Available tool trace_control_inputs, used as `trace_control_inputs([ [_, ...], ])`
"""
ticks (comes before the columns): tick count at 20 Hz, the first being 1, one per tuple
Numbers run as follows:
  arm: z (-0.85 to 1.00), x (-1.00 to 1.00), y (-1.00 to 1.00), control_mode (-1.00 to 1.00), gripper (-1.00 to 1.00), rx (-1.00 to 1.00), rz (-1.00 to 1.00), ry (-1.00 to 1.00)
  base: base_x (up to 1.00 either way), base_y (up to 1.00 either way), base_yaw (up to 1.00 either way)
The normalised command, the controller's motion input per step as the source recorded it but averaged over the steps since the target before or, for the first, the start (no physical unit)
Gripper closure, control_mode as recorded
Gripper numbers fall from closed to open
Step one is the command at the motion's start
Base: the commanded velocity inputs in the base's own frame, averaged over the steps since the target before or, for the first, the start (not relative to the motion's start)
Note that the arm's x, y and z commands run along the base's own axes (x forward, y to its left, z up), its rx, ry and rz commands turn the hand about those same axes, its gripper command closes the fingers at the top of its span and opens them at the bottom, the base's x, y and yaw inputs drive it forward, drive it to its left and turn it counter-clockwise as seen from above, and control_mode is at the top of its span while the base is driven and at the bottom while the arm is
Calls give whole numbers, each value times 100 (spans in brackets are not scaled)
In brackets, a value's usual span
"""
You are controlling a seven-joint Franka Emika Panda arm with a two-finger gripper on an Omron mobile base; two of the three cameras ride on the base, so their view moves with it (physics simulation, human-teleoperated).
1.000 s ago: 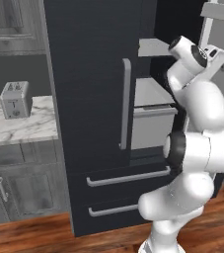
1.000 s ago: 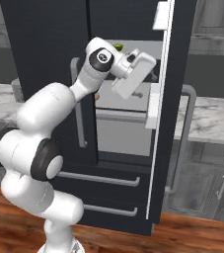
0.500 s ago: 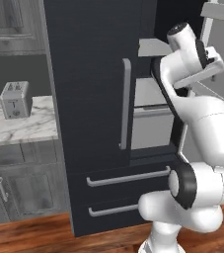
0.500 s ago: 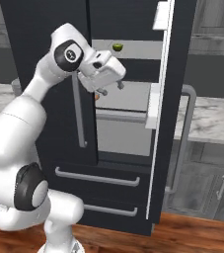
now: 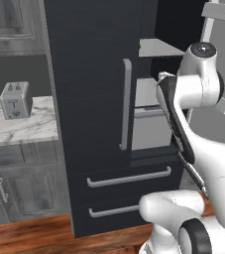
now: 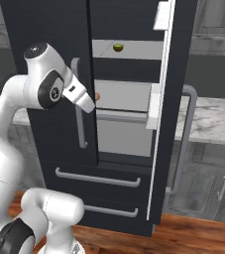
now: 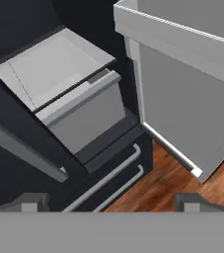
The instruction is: Retrieve the kiwi and peach from the fridge and place them into the bowl on the dining table.
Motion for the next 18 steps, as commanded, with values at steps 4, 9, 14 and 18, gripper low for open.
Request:
trace_control_inputs([
  [4,0,19,82,-100,-100,-2,2,-3,0,0,0],
  [9,0,41,74,-100,-100,-12,5,0,0,0,0],
  [14,-1,41,30,-100,-100,-2,5,-2,0,0,0],
  [18,-3,51,0,-100,-100,1,6,0,0,0,0],
])
